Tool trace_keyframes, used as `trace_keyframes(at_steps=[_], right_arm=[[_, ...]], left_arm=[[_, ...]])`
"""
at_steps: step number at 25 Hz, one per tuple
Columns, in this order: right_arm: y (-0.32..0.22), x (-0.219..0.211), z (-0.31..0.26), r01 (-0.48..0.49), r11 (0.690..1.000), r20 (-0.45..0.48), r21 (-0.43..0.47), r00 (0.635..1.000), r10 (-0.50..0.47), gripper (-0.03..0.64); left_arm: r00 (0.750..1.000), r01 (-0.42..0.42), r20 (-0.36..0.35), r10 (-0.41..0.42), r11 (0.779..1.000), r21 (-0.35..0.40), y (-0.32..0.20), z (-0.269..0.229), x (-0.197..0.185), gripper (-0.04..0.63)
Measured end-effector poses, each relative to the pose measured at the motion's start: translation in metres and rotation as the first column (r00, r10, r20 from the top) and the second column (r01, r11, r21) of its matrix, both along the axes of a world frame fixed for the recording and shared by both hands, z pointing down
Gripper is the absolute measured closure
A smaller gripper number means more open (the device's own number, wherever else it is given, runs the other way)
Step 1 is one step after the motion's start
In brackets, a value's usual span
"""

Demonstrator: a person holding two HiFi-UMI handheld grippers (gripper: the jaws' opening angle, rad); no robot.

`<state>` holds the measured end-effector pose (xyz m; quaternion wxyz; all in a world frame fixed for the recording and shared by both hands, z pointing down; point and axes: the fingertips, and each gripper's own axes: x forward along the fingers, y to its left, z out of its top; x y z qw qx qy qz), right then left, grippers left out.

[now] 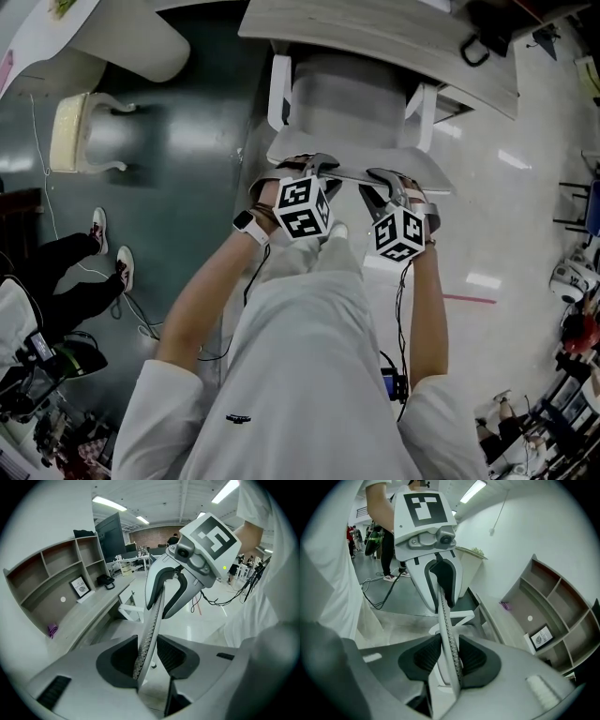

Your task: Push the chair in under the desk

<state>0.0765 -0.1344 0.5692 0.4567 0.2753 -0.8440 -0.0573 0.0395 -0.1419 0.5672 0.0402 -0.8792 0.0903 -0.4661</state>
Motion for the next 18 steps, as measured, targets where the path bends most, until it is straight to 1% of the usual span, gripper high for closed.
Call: trace_keyframes(at_steps=[6, 18], right_arm=[[-0.016, 0.014, -0.001, -0.006, 1.000, 0.010, -0.007, 1.000, 0.006, 0.481], [-0.070, 0.029, 0.002, -0.020, 0.999, -0.015, 0.027, 1.000, 0.020, 0.472]], left_arm=[[1.000, 0.003, -0.009, -0.003, 0.999, 0.053, -0.014, -0.001, 0.014, 0.465], [1.000, 0.006, -0.020, -0.004, 0.996, 0.085, -0.066, 0.000, 0.029, 0.466]])
